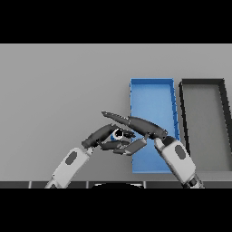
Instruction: Pick up the blue pipe and place it into the blue bin.
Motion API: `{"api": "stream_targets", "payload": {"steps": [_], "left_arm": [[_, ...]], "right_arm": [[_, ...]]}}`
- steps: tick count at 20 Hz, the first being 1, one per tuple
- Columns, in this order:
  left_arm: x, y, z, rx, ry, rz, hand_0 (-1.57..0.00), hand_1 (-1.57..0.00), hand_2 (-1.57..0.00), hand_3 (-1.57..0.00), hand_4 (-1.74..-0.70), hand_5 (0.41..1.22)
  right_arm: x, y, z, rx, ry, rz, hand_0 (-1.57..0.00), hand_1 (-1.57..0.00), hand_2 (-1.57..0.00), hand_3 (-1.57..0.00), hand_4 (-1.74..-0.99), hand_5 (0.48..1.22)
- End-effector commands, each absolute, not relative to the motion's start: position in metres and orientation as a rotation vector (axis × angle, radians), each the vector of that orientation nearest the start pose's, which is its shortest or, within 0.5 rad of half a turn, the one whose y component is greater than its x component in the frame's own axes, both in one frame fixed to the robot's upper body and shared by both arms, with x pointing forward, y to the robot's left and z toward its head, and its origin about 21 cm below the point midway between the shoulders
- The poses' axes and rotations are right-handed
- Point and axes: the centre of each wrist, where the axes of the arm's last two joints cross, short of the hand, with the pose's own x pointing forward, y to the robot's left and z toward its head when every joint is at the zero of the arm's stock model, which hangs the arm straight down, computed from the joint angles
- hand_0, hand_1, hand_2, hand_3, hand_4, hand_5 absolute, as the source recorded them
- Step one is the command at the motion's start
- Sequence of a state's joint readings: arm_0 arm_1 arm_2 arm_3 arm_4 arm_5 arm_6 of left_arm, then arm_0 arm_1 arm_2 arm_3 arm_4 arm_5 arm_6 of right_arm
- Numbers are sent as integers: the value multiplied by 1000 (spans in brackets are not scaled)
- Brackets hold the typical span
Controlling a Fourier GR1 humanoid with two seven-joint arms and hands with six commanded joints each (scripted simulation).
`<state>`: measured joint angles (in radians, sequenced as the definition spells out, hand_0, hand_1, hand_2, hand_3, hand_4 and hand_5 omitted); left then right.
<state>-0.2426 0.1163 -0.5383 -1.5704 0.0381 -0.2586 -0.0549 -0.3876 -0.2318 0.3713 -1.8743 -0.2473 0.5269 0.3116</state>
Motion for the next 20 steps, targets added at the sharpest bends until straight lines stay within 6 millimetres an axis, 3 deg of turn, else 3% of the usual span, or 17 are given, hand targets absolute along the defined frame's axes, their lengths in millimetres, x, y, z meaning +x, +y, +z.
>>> {"api": "stream_targets", "payload": {"steps": [1,4,6,7,8,9,11,13,16,20], "left_arm": [[259,109,42,-588,-1678,-838,-1571,-1571,-1571,-1538,-1741,1221],[261,110,42,-613,-1652,-825,-1571,-1571,-1571,-1484,-1736,1221],[264,111,44,-498,-1603,-945,-1182,-1078,-1063,-1030,-1682,1221],[264,114,47,-470,-1557,-998,-991,-878,-850,-824,-1552,1221],[261,111,50,-456,-1536,-1006,-818,-706,-680,-659,-1480,1221],[262,112,47,-472,-1562,-975,-776,-706,-686,-583,-1533,1221],[262,114,47,-479,-1582,-924,-1063,-1017,-969,-939,-1607,1221],[263,106,47,-540,-1589,-868,-1246,-1217,-1115,-1166,-1655,1221],[262,106,41,-590,-1612,-823,-1404,-1390,-1310,-1364,-1697,1221],[263,108,45,-591,-1605,-804,-1503,-1497,-1401,-1486,-1723,1221]], "right_arm": [[270,-137,156,631,-1654,1116,1,1,1,1,-1219,511],[282,-127,161,660,-1644,1152,-53,-84,-102,-46,-1245,506],[281,-113,165,687,-1622,1205,-345,-375,-379,-296,-1335,507],[283,-109,167,686,-1614,1222,-527,-534,-531,-440,-1362,508],[286,-108,166,706,-1622,1233,-718,-699,-739,-635,-1430,522],[287,-106,166,730,-1618,1235,-888,-873,-905,-768,-1486,550],[290,-102,165,815,-1594,1217,-1134,-1124,-1145,-957,-1562,666],[288,-99,164,880,-1597,1173,-1291,-1285,-1298,-1178,-1495,826],[284,-98,156,889,-1686,1182,-1428,-1425,-1431,-1370,-1441,1019],[281,-102,160,870,-1702,1207,-1512,-1511,-1514,-1489,-1470,1138]]}}
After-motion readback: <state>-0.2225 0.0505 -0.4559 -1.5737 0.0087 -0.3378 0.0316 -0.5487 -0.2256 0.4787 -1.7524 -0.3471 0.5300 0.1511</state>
